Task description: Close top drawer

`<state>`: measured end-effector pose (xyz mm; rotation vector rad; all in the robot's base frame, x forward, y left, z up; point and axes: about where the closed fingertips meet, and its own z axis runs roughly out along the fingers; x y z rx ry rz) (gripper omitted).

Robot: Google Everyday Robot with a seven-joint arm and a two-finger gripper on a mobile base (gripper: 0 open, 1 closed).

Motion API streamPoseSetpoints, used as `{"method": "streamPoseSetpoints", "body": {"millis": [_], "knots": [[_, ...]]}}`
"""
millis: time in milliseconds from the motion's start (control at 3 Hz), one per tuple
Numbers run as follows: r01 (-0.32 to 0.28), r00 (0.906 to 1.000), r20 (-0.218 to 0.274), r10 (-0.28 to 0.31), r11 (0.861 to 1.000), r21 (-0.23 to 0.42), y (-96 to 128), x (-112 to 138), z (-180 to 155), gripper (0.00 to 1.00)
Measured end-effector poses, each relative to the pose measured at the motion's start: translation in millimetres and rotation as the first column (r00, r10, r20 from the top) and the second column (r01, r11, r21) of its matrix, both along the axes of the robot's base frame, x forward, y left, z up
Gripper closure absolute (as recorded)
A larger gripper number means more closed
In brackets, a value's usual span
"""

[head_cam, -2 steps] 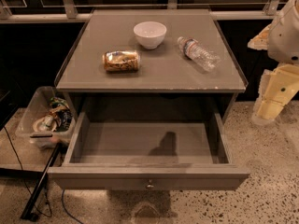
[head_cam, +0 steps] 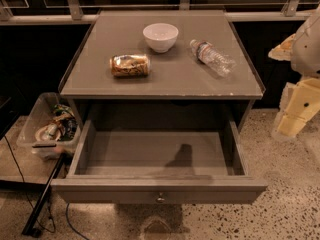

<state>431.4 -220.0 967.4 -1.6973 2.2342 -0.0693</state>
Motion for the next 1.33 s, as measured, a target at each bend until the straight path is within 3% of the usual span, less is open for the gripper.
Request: {"method": "streamPoseSetpoints", "body": {"millis": [333, 1000, 1333], "knots": [[0.013, 0.9999, -0.012, -0.013, 0.999, 0.031, -2, -8, -17, 0.18], [0.081, 0.9945, 0.052, -0.091, 0.983, 0.166, -2, -30, -56, 0.65], [0.090, 0.9925, 0.066, -0.103, 0.980, 0.176, -2, -26, -59, 0.87]]}}
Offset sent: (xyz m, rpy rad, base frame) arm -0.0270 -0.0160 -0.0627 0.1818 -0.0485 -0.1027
